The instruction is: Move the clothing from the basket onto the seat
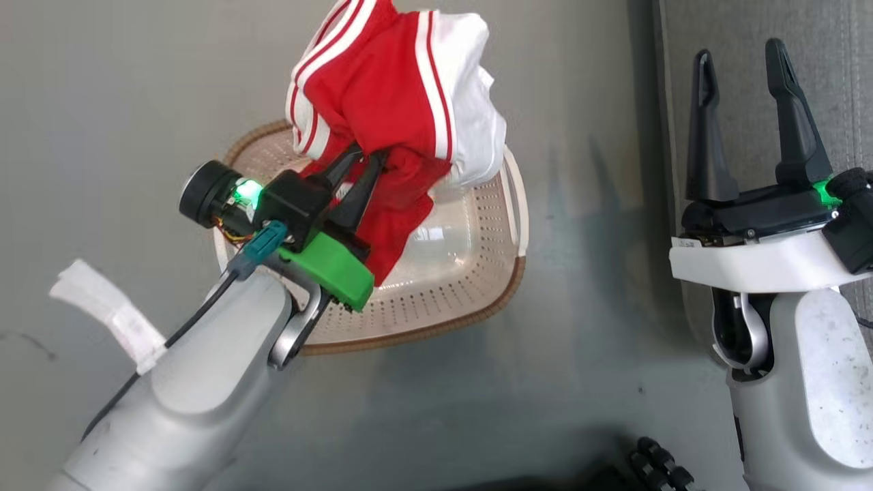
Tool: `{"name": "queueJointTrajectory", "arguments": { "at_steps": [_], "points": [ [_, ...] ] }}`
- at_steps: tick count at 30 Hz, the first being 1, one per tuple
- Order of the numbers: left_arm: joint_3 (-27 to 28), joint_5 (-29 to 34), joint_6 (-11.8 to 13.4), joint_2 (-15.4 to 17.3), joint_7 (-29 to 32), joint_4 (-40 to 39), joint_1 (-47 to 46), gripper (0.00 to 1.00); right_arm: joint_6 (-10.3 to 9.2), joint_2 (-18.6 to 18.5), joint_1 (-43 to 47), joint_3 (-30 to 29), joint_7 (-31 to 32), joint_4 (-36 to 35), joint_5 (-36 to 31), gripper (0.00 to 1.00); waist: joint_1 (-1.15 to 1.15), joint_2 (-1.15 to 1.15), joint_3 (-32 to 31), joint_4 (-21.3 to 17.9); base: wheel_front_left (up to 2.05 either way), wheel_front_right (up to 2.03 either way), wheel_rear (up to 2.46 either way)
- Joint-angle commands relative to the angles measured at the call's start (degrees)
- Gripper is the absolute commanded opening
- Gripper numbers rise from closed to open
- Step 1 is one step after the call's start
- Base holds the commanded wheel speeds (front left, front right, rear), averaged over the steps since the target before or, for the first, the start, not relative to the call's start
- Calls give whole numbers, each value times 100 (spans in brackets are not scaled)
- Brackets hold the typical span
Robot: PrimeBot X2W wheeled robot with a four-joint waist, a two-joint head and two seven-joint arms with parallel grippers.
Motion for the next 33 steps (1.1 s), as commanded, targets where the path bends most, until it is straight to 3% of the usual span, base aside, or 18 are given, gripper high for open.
{"name": "queueJointTrajectory", "arguments": {
  "at_steps": [1,8,17,24,33],
  "points": [
    [169,84,16,39,-17,-185,207,0,-1,-18,105,-32,38,-1,-14,100,0,0,-619,378,0,0,0],
    [1356,380,-98,-83,-18,-1193,1076,0,-1,-17,402,-102,249,-6,-30,100,0,0,-1306,552,0,0,0],
    [2456,590,-518,-493,-19,-1878,1850,0,-1,-16,870,-13,486,126,-6,100,0,0,-2180,668,0,0,0],
    [2588,586,-748,-596,-19,-2111,2221,0,-2,-17,1231,147,601,268,68,100,0,0,-2850,603,0,0,0],
    [2393,464,-790,-543,-18,-2158,2829,0,-1,-16,1751,381,735,357,197,100,0,0,-3588,458,0,0,0]
  ]
}}
